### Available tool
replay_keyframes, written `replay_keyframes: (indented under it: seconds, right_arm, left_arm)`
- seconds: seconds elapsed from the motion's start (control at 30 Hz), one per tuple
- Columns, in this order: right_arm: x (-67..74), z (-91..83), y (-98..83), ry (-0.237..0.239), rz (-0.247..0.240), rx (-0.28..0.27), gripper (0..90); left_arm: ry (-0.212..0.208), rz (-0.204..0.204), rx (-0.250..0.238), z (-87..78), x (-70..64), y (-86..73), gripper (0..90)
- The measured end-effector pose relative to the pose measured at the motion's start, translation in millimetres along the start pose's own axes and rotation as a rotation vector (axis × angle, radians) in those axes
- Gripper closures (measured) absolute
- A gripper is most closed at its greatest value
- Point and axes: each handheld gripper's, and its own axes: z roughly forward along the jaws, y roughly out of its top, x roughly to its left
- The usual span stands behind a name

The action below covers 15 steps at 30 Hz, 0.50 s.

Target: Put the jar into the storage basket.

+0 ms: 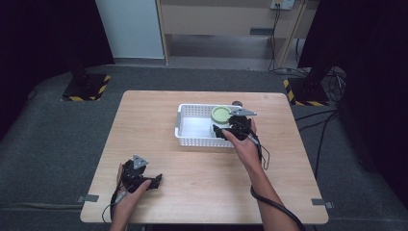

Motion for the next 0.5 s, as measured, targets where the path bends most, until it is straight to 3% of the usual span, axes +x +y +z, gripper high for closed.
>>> replay_keyframes:
  seconds: [0.5]
  right_arm:
    - [-2.9, -33.2, -14.6, 0.005, -0.002, 0.006, 2.0]
  left_arm:
    - [0.001, -0.001, 0.0, 0.0, -0.1, -0.1, 0.0]
